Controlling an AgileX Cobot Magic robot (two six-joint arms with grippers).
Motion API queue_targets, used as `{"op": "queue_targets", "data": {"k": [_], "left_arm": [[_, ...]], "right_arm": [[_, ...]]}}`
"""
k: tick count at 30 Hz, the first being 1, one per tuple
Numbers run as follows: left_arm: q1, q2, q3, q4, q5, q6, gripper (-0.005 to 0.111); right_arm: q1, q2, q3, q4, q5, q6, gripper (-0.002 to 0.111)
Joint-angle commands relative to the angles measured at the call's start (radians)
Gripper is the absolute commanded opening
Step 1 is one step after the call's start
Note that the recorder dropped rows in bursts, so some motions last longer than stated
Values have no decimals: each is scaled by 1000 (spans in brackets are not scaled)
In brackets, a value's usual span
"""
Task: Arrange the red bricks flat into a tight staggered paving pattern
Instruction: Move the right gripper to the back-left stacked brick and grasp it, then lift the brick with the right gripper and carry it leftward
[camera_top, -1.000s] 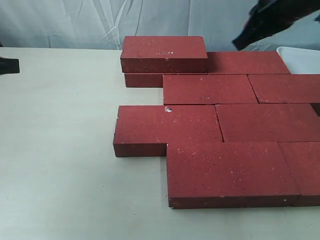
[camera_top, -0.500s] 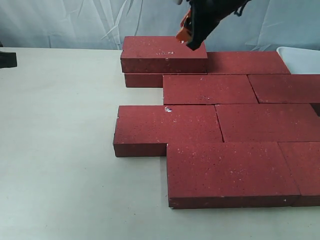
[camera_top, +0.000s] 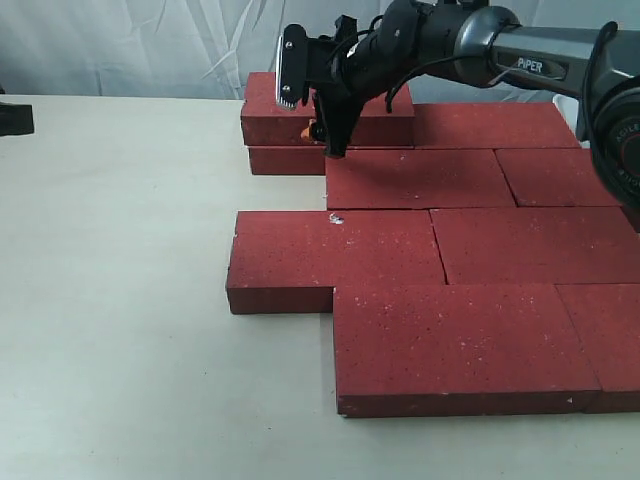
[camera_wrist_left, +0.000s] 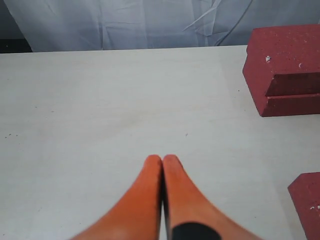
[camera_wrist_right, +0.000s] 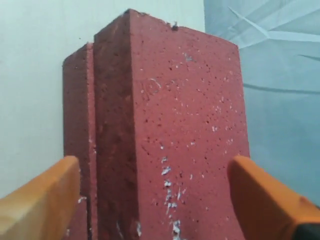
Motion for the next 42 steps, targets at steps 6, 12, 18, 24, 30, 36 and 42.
{"op": "queue_targets", "data": {"k": [6, 12, 18, 24, 30, 36, 42], "left_arm": [[1, 2, 1, 3, -10, -6, 0], [1, 2, 1, 3, -10, -6, 0], [1, 2, 1, 3, -10, -6, 0], [1, 2, 1, 3, -10, -6, 0], [1, 2, 1, 3, -10, -6, 0], [1, 2, 1, 3, -10, -6, 0], [1, 2, 1, 3, -10, -6, 0]], "right_arm": [[-3, 49, -5, -44, -110, -2, 77], [-3, 59, -5, -62, -103, -2, 57], [-3, 59, -5, -62, -107, -2, 4], [-3, 50, -5, -84, -105, -2, 1], [-3, -41, -3, -84, -18, 19, 1], [-1, -164, 1, -89, 168, 136, -1], [63, -326, 235, -128, 131, 162, -1]]}}
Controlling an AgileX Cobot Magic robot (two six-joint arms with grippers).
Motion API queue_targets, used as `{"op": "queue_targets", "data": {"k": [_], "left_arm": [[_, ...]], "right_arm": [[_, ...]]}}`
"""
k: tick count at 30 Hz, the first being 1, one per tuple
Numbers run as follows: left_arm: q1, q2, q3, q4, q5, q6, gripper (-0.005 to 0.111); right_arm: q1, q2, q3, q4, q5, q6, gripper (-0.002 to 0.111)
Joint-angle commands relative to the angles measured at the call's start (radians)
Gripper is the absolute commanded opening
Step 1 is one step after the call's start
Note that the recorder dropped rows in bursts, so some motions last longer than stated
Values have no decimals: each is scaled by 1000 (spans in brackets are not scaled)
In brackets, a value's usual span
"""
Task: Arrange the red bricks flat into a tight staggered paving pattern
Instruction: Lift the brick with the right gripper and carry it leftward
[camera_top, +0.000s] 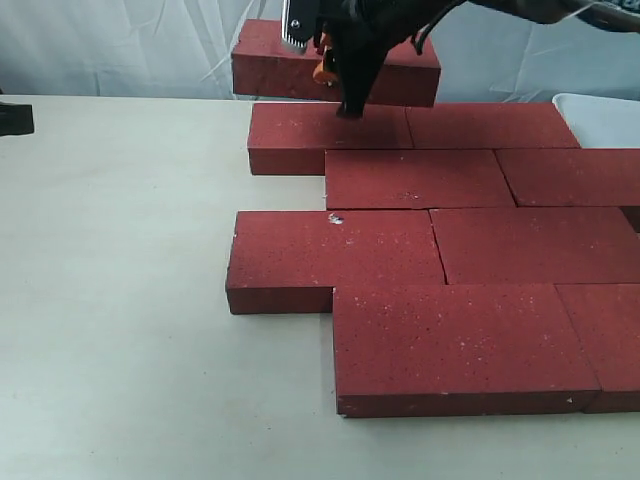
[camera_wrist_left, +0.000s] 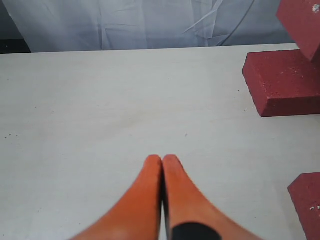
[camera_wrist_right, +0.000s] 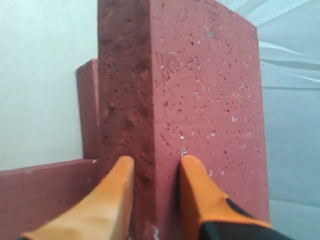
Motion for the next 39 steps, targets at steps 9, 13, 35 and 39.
{"op": "queue_targets", "data": {"k": [9, 13, 35, 39], "left_arm": [[1, 2, 1, 3, -10, -6, 0], [1, 2, 1, 3, -10, -6, 0], [1, 2, 1, 3, -10, -6, 0], [1, 2, 1, 3, -10, -6, 0]], "right_arm": [[287, -183, 371, -13, -276, 16, -1], [375, -96, 340, -13, -374, 16, -1], [449, 487, -348, -172, -348, 264, -1], [449, 520, -348, -245, -362, 326, -1]]}}
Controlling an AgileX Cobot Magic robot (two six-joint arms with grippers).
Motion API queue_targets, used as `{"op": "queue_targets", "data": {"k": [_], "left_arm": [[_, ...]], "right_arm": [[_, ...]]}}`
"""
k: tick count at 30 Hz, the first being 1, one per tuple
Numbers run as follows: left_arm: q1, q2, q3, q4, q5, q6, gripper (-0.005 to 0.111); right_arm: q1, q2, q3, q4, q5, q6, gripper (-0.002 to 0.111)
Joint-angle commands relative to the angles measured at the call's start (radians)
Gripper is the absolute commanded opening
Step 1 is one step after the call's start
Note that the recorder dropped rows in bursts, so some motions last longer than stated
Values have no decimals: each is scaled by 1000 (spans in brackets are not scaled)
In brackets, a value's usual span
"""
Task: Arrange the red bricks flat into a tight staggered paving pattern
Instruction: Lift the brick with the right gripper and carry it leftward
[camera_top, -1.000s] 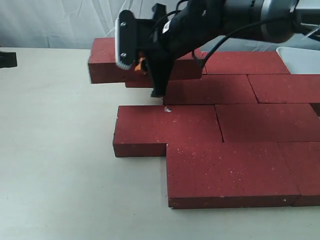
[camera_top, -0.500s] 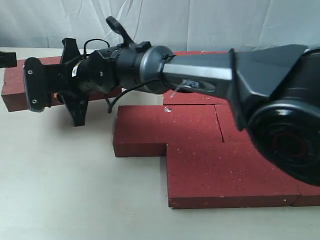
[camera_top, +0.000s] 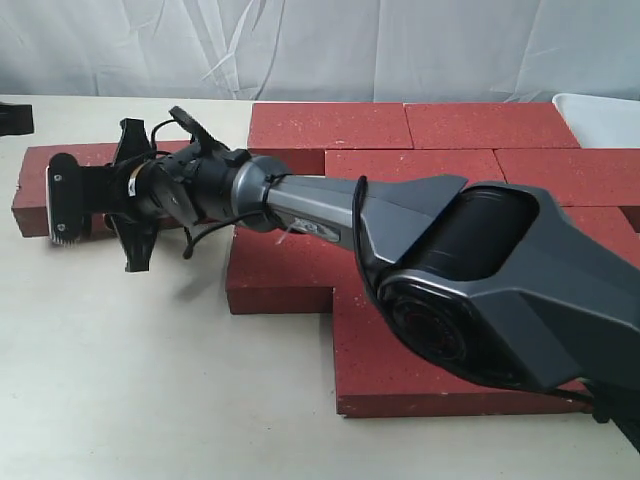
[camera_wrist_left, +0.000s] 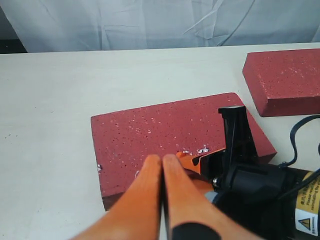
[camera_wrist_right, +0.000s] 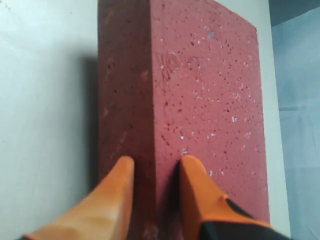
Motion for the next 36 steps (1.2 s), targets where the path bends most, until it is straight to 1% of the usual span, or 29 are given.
{"op": "queue_targets", "data": {"k": [1, 5, 6, 8, 18, 19, 21, 22, 23, 25, 26, 27, 33, 35, 36], "left_arm": [[1, 2, 1, 3, -10, -6, 0], [1, 2, 1, 3, -10, -6, 0], [1, 2, 1, 3, -10, -6, 0], [1, 2, 1, 3, -10, -6, 0], [1, 2, 1, 3, -10, -6, 0], [1, 2, 1, 3, -10, -6, 0], [1, 2, 1, 3, -10, -6, 0], [1, 2, 1, 3, -10, -6, 0], [1, 2, 1, 3, -10, -6, 0], [1, 2, 1, 3, -10, -6, 0], [1, 2, 1, 3, -10, -6, 0], [1, 2, 1, 3, -10, -6, 0], [1, 2, 1, 3, -10, -6, 0], [1, 2, 1, 3, -10, -6, 0], [1, 2, 1, 3, -10, -6, 0]], "right_arm": [[2, 20, -8, -89, -23, 112, -1], [4, 20, -10, -220, -15, 291, -1], [4, 20, -10, -288, -15, 378, -1], [4, 20, -35, -379, 17, 483, -1], [23, 20, -47, -375, 55, 496, 0], [23, 20, -47, -375, 55, 496, 5], [23, 20, -47, -375, 55, 496, 19], [23, 20, -47, -375, 57, 496, 31], [23, 20, -47, -375, 57, 496, 40], [23, 20, -47, -375, 53, 496, 64], [25, 20, -47, -375, 46, 496, 69], [29, 20, -47, -375, 42, 496, 71], [62, -27, -47, -362, 40, 496, 69], [65, -51, -47, -304, 34, 498, 68], [65, -59, -47, -253, 20, 498, 64]]}}
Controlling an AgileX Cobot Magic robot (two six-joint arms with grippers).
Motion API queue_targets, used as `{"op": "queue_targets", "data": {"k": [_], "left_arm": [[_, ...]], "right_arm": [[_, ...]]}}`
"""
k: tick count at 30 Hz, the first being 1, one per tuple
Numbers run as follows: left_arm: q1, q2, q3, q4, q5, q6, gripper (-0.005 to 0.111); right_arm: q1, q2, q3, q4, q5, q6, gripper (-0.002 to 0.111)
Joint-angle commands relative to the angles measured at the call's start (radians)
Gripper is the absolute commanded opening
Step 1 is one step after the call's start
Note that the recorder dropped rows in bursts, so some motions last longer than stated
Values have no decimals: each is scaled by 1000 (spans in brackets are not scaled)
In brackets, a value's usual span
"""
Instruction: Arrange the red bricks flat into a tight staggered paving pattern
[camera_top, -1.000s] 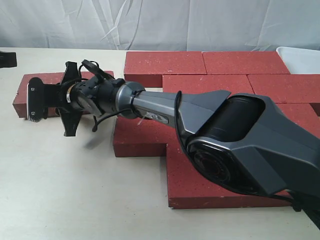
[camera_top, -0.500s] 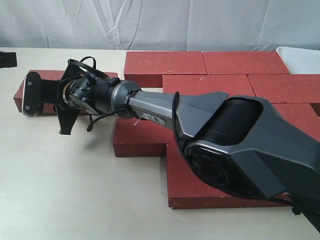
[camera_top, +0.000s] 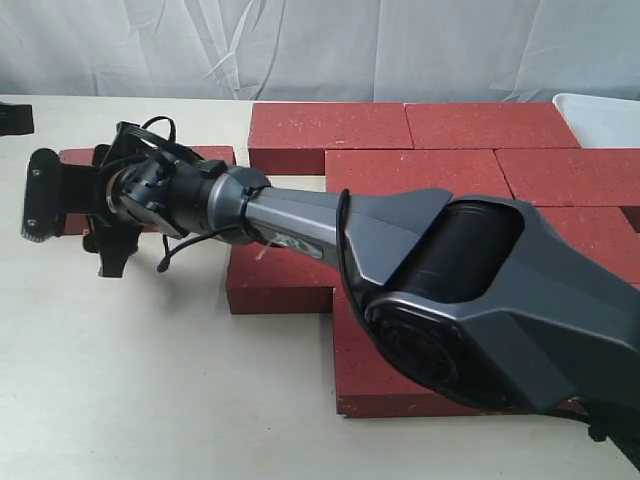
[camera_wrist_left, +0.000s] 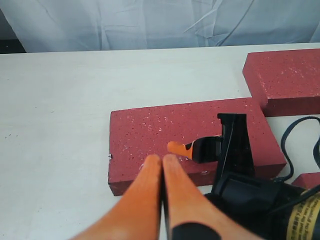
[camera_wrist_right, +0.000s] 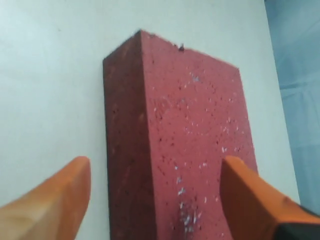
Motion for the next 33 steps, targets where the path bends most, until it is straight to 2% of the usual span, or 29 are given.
{"op": "queue_targets", "data": {"k": [1, 3, 6, 10, 12, 17, 26, 33], "left_arm": [[1, 2, 1, 3, -10, -6, 0], [1, 2, 1, 3, -10, -6, 0], [1, 2, 1, 3, -10, -6, 0], [1, 2, 1, 3, -10, -6, 0], [1, 2, 1, 3, -10, -6, 0], [1, 2, 1, 3, -10, -6, 0], [1, 2, 1, 3, -10, -6, 0], [1, 2, 1, 3, -10, -6, 0]], "right_arm": [[4, -66, -6, 157, -43, 8, 58], [-24, -70, -6, 236, -58, 8, 39], [-74, -58, -4, 369, -62, 8, 1], [-148, -40, -4, 599, -68, 9, 1], [-175, -34, -4, 637, -60, 5, 0], [-186, -15, -4, 637, 6, -58, -1], [-217, -12, -4, 590, 150, -56, -1], [-235, -6, -4, 460, 199, 6, -1]]}}
